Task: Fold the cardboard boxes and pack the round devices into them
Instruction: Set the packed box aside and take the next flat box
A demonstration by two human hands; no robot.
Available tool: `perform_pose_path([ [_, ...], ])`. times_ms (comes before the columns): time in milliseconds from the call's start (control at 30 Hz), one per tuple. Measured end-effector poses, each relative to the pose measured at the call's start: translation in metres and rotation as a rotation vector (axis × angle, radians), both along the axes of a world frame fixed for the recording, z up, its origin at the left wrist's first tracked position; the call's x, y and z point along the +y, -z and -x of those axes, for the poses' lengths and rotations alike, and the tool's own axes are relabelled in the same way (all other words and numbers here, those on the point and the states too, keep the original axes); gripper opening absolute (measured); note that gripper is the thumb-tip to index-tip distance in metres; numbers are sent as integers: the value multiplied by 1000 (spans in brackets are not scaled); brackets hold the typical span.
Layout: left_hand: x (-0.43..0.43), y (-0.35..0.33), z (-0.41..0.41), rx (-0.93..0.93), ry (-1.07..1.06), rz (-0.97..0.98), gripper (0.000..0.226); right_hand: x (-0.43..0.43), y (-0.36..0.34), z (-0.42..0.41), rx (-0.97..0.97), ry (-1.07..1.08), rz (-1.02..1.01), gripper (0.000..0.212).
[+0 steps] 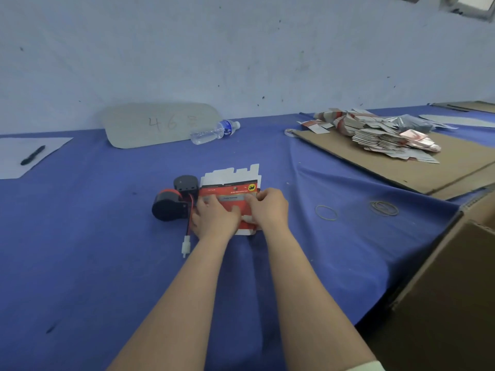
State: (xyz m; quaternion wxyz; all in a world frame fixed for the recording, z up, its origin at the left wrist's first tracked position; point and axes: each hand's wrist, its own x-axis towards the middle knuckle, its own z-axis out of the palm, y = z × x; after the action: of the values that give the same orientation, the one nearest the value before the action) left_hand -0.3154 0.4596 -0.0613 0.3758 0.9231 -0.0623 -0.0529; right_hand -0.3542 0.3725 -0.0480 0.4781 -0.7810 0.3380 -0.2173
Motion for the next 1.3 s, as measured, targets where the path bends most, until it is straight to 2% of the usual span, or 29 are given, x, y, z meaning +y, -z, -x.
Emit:
perform_pose_path([
  [233,-1,-6,-8,89,-41,89,60,-15,-1,12,26,32,98,42],
  [367,3,-15,-11,98,4,136,51,-25,-15,19,-383,320,-38,15],
  [433,7,-25,-10,77,103,107,44,-26,-28,21,-539,359,-91,9],
  [533,21,-48,-9,-91,122,-46,45,-16,-45,13,-613,268,-111,5],
  [600,37,-64,-11,-228,39,-31,42,-1,-51,6,-611,178,-92,6],
  [667,59,-78,-15,-325,-56,117,38,15,-52,-3,-591,91,-55,6],
  [733,82,-86,-21,-347,-126,356,39,36,-50,-14,-562,-8,-32,5],
  [867,129,-85,-33,-245,-267,744,35,87,-45,-34,-494,-234,-19,11],
  [967,166,-68,-41,-234,-402,864,22,129,-36,-50,-400,-279,160,23],
  [1067,193,-51,-43,-330,-506,926,19,166,-26,-64,-379,-340,329,30],
  [1200,215,-30,-41,-480,-574,878,17,201,-2,-67,-429,-511,120,14],
  [1300,218,-10,-40,-555,-534,827,17,208,16,-66,-415,-544,-4,16],
])
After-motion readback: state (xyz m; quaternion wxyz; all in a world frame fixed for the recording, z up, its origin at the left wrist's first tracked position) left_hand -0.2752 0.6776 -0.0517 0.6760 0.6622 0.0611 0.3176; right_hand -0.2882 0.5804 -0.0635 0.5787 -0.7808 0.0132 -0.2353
